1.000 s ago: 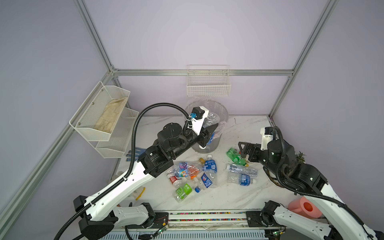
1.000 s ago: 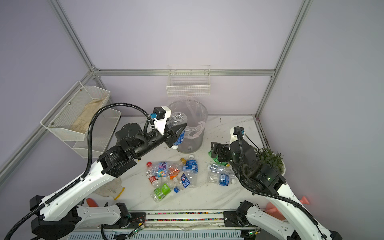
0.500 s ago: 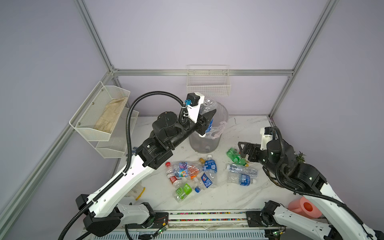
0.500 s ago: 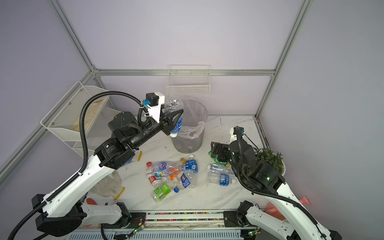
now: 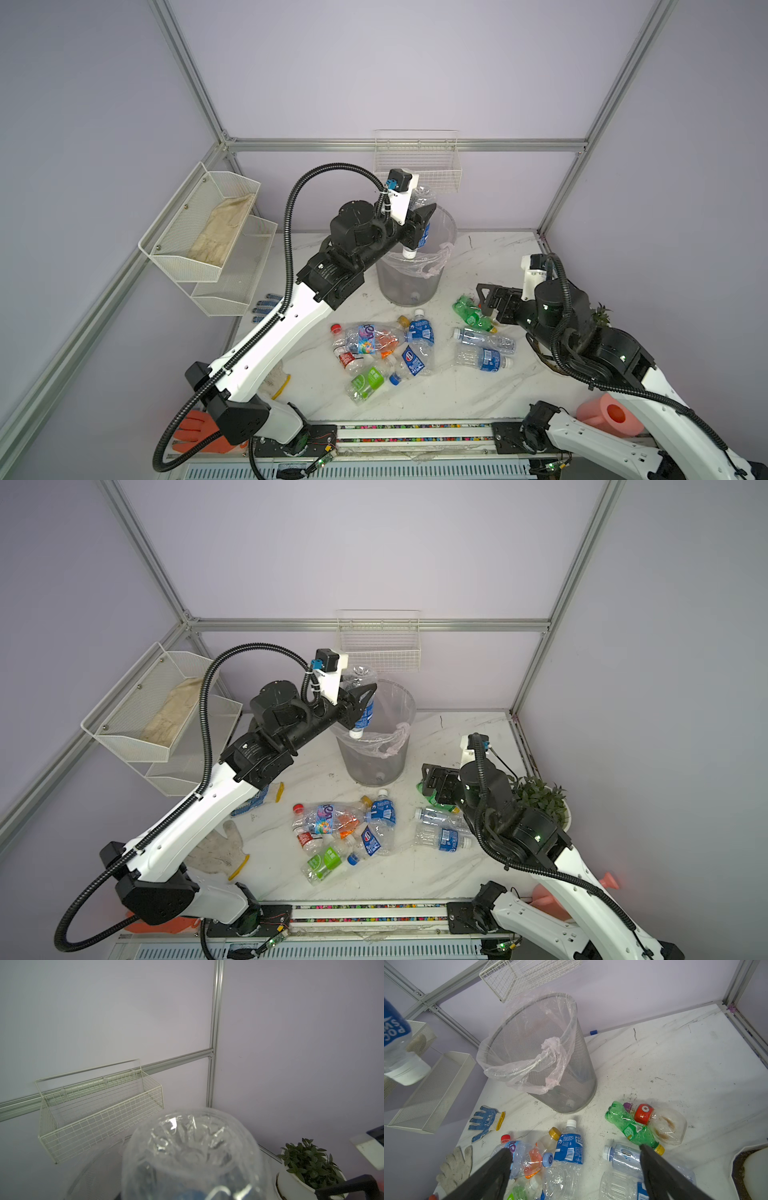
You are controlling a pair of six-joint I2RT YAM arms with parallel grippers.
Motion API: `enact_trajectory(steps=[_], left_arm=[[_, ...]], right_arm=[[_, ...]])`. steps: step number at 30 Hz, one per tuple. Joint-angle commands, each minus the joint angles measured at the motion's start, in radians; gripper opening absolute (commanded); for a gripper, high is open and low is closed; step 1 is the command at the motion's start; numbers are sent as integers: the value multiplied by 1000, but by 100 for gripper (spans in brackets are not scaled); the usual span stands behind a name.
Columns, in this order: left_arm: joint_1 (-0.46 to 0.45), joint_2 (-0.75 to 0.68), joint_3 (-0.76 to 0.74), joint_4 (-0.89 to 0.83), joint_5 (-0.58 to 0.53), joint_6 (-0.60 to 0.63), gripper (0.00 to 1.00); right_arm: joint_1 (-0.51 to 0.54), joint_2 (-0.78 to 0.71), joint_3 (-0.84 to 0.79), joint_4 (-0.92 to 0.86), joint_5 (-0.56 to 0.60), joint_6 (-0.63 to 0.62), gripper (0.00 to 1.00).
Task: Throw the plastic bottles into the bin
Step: 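Lift the water bottle with the left gripper and carry it over the bin, then open the left gripper to drop the bottle into the bin, then lower left gripper back toward pile while right gripper moves over bottles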
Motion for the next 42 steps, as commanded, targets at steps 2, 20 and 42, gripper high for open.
enact_trajectory(steps=[2, 20, 42], left_arm=[[40, 71, 187, -18, 16, -42, 30], [96, 196, 380, -197, -57, -140, 100], [9, 41, 196, -144, -62, -58, 98]], right_arm=[[2, -5, 7, -11, -7, 11, 97], [3, -37, 36, -24, -29, 19, 97], [2, 52, 53, -69, -8, 81, 97]])
